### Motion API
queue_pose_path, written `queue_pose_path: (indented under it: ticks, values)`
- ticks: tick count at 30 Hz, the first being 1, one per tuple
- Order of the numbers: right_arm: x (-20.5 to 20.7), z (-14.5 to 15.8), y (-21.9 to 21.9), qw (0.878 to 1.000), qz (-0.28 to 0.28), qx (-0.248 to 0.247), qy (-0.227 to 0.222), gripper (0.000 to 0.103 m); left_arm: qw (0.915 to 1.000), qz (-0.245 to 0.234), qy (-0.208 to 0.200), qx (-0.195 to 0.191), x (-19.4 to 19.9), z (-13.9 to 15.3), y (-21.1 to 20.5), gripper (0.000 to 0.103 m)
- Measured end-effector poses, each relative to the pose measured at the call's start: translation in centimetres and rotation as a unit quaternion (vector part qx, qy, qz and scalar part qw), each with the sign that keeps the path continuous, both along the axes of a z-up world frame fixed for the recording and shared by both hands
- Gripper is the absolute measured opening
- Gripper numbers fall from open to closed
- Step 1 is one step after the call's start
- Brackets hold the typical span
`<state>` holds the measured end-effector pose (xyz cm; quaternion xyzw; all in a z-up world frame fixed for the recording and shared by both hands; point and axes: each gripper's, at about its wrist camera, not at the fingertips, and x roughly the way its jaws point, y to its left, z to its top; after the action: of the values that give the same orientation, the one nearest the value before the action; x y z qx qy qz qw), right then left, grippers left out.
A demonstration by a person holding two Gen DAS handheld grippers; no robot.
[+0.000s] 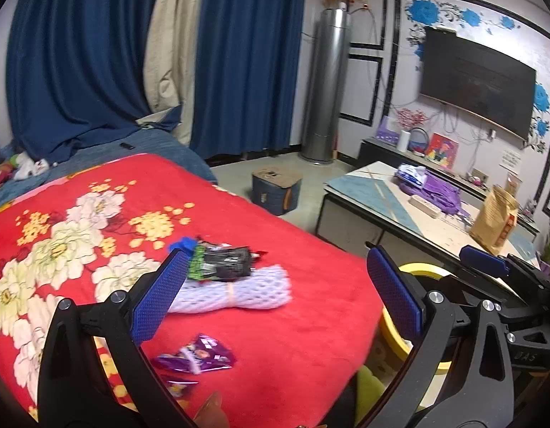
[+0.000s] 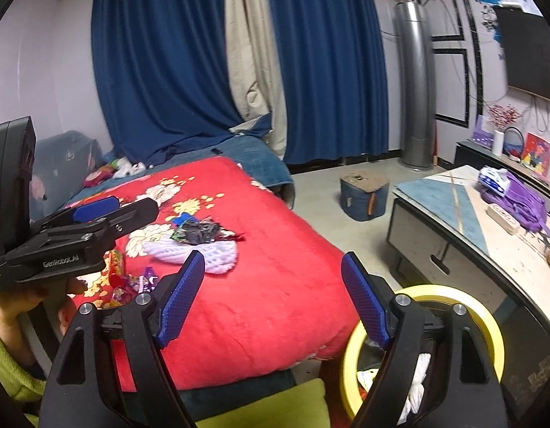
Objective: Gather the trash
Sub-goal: 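Move both tools back toward the remaining trash on the bed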
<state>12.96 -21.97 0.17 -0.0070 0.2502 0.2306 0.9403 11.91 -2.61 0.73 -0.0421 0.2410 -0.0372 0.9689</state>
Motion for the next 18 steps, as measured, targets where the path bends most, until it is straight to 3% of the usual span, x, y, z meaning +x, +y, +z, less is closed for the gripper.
queue_pose_path:
  ticks: [18]
  values:
    - [4.2, -2.0, 6.7, 0.996, 0.073, -0.018, 0.040, 0.076, 0.9954, 0.088, 0.027, -0.027, 0.2, -1.2, 7.4, 0.092]
